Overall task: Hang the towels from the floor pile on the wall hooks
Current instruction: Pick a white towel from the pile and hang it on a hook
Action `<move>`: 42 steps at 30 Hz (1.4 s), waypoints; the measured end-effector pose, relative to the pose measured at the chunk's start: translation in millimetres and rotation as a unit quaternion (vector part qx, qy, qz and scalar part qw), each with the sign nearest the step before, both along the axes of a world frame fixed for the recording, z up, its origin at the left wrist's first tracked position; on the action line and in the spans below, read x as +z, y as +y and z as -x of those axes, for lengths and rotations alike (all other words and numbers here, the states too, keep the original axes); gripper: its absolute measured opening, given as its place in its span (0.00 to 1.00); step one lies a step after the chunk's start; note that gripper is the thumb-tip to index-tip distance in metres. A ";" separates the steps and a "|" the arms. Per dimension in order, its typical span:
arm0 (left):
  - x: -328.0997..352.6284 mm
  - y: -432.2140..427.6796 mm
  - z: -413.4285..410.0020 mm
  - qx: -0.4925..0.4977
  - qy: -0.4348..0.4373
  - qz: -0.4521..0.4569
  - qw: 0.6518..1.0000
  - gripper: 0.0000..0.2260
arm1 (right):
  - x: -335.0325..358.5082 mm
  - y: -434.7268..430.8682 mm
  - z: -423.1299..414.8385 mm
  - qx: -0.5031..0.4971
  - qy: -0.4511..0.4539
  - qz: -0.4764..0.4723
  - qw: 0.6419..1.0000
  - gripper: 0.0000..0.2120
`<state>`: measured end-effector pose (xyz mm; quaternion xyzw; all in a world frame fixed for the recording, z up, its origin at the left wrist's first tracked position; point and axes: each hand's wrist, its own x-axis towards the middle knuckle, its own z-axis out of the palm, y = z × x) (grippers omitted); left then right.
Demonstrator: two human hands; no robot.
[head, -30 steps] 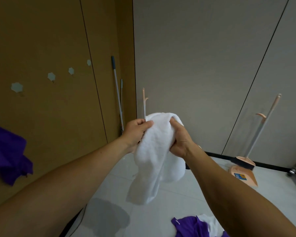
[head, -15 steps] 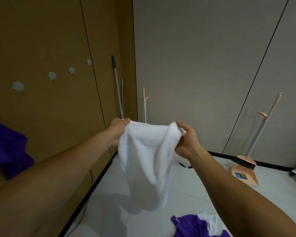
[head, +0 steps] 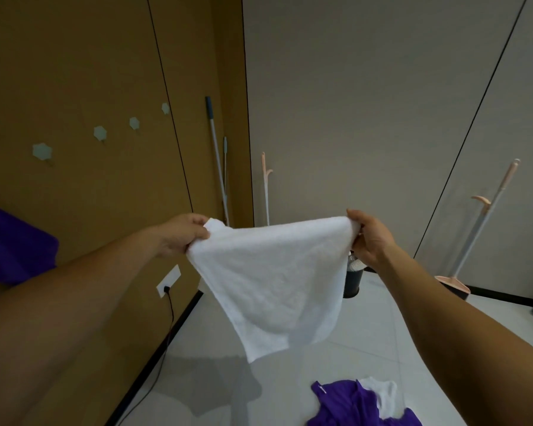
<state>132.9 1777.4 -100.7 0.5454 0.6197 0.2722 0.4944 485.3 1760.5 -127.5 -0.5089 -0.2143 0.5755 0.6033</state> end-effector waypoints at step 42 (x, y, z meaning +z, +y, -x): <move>-18.4 -17.1 40.5 0.008 0.078 0.060 0.995 0.18 | -29.7 28.0 1.5 0.074 -0.171 -0.084 0.979 0.11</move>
